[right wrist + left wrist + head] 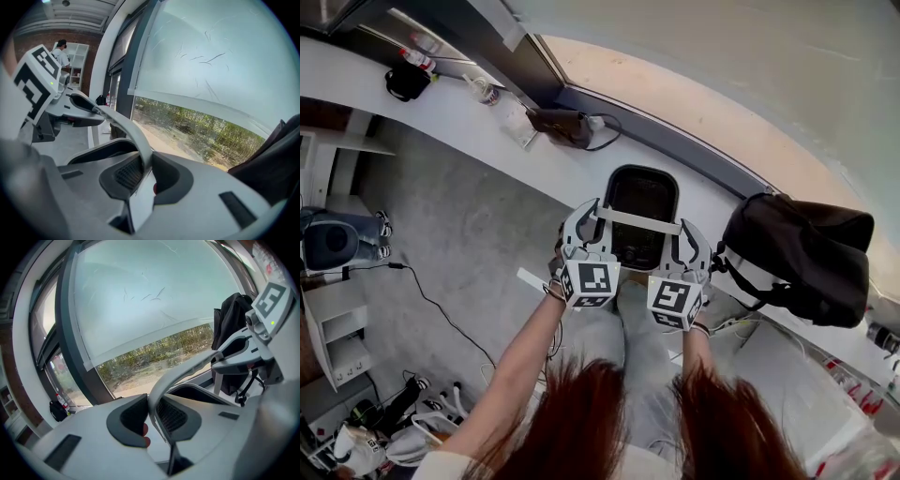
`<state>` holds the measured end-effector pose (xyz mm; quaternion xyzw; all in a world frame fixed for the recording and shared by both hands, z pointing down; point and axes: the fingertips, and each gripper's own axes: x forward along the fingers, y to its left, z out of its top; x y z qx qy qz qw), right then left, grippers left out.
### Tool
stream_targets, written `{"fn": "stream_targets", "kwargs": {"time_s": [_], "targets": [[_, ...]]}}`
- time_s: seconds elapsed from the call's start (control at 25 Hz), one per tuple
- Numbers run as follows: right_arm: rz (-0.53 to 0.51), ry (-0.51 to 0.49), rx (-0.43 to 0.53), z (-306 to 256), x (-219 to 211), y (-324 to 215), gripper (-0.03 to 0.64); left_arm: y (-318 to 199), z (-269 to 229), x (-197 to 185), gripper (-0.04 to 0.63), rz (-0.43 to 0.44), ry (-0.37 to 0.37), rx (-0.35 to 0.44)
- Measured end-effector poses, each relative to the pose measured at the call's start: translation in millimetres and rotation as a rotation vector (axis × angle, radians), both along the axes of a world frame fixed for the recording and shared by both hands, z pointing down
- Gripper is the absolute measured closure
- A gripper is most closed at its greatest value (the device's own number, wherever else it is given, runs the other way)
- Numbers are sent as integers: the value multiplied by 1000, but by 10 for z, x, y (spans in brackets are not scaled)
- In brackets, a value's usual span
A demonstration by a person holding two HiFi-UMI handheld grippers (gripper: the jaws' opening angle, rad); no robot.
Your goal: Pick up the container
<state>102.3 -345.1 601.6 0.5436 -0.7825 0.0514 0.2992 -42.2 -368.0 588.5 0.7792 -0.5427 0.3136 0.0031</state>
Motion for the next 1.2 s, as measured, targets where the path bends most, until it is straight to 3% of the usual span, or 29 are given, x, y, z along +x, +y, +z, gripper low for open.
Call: {"fn": "stream_targets", "kwargs": {"time_s": [0.68,1.2], "targets": [[-11,33,28,-480,38,67,545,134,-412,24,520,-35,33,0],[-8,29,67,-1111,58,102,545,189,-1005,49,520,-32,105,8]]}}
